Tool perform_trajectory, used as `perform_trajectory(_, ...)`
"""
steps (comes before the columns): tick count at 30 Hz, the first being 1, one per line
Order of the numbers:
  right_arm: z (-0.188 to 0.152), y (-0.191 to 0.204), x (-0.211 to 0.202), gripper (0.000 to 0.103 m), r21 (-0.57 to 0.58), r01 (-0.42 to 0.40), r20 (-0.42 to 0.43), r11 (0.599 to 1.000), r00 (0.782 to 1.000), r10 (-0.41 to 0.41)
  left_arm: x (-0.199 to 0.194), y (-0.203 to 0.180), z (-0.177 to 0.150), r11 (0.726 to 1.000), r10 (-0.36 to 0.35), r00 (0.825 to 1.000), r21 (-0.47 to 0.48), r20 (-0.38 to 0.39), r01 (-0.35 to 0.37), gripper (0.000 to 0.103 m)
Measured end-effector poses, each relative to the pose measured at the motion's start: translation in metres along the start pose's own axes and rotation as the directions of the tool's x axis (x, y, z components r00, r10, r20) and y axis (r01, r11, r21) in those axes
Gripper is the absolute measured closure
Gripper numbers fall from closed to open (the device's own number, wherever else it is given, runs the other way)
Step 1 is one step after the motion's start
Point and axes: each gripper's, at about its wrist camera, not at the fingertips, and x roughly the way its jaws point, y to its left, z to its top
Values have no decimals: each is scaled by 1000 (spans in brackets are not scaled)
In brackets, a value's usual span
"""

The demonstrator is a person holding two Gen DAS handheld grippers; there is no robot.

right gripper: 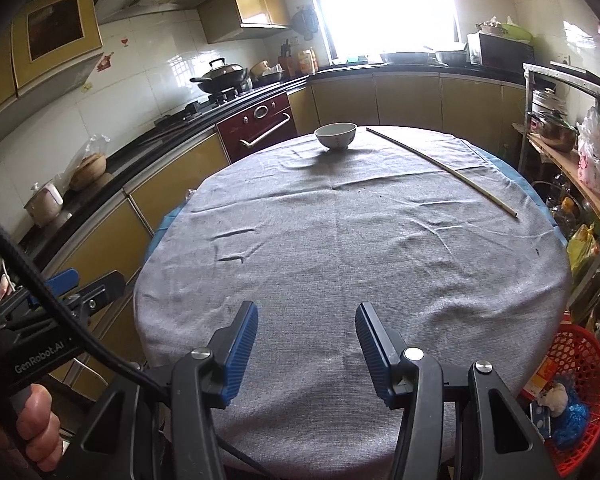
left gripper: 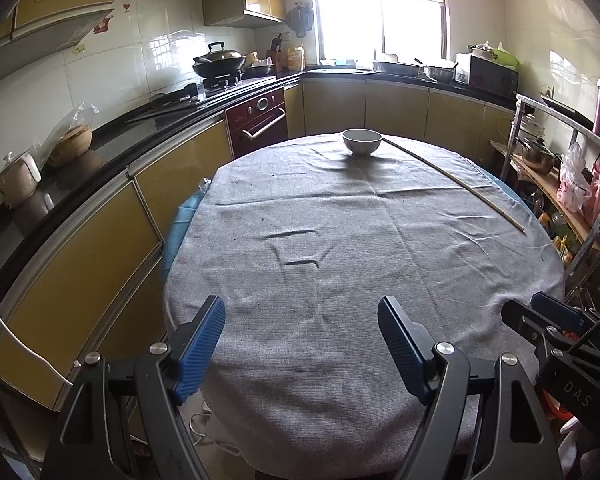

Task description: Collect trash

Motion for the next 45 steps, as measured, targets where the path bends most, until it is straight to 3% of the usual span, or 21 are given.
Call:
perform_trajectory(24, -2, -32, 5, 48, 69, -4, -8, 998, 1000, 4, 14, -32, 6, 998, 1, 1000, 59, -30, 1, 24)
perform_trajectory(45, 0, -29, 12, 48, 64, 9, -19, 998, 1000, -8, 25, -28, 5, 999, -12, 998, 50, -54, 14, 24)
